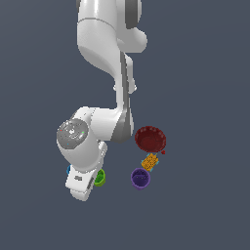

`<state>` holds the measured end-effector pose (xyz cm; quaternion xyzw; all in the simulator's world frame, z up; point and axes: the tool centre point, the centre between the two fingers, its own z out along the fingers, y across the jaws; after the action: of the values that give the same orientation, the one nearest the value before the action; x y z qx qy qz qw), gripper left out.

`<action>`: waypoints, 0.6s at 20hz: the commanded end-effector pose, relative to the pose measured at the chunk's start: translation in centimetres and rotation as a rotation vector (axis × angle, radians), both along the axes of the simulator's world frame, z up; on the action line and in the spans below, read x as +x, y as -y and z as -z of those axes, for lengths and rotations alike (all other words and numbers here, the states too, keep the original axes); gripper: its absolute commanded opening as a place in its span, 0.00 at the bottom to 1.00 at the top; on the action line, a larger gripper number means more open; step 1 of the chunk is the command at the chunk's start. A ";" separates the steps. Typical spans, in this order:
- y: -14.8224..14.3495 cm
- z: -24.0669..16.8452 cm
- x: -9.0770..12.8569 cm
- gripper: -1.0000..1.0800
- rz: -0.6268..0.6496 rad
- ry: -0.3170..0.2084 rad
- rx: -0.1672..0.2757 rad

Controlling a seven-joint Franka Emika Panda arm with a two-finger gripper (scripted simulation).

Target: Pick up a designated object from a clutter of objects.

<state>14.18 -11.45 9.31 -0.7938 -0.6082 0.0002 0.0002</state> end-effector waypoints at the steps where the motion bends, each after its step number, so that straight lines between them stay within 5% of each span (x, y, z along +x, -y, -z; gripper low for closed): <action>1: 0.0 0.0 0.0 0.96 0.000 0.000 0.000; 12: 0.0 4.3 -0.1 0.96 -0.004 0.001 0.000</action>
<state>14.09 -11.43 5.83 -0.7928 -0.6094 0.0001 0.0001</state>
